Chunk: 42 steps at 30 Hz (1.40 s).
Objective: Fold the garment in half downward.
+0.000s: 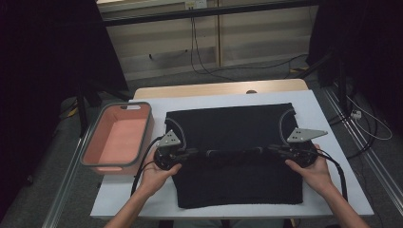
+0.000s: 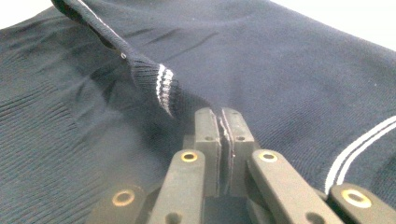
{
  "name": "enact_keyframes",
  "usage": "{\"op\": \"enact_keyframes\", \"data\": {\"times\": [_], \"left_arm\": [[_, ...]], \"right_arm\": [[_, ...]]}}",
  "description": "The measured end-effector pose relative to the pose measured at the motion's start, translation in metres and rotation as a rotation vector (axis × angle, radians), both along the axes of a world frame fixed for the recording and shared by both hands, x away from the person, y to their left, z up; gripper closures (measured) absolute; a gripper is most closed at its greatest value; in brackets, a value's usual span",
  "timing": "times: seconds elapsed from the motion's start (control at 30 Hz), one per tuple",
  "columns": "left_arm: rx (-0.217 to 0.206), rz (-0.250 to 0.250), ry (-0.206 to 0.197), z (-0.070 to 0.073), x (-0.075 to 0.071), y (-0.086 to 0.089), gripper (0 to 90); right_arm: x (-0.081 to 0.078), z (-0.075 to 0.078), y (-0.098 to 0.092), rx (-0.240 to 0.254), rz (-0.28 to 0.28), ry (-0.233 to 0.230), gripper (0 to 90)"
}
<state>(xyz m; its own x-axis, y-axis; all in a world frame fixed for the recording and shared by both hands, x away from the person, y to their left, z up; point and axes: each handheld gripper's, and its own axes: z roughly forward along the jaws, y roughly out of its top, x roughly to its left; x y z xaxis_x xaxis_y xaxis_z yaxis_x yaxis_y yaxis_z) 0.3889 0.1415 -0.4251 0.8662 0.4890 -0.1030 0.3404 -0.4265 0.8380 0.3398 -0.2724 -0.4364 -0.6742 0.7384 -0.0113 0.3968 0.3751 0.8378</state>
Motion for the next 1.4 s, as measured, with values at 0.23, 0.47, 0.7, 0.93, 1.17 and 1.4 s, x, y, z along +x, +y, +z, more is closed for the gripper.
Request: {"op": "enact_keyframes", "data": {"times": [0.23, 0.47, 0.7, 0.93, 1.17, 1.4], "left_arm": [[0.013, -0.013, -0.002, -0.002, -0.007, 0.000, 86.4], [0.015, -0.018, 0.008, -0.002, -0.015, 0.003, 86.4], [-0.001, -0.014, 0.008, 0.001, -0.019, 0.008, 86.4], [-0.005, -0.024, 0.011, 0.001, -0.027, 0.010, 86.4], [-0.001, -0.038, 0.026, 0.001, -0.034, 0.012, 86.4], [0.005, -0.052, 0.028, 0.001, -0.040, 0.014, 86.4]], "right_arm": [[-0.011, -0.001, 0.000, 0.007, 0.001, -0.001, 86.4], [-0.022, 0.000, 0.001, 0.011, 0.010, -0.010, 86.4], [-0.028, 0.003, 0.004, 0.024, 0.021, -0.022, 86.4], [-0.038, 0.004, 0.004, 0.037, 0.026, -0.022, 86.4], [-0.047, 0.004, 0.004, 0.046, 0.031, -0.018, 86.4], [-0.057, 0.003, 0.004, 0.045, 0.035, -0.015, 86.3]]}}
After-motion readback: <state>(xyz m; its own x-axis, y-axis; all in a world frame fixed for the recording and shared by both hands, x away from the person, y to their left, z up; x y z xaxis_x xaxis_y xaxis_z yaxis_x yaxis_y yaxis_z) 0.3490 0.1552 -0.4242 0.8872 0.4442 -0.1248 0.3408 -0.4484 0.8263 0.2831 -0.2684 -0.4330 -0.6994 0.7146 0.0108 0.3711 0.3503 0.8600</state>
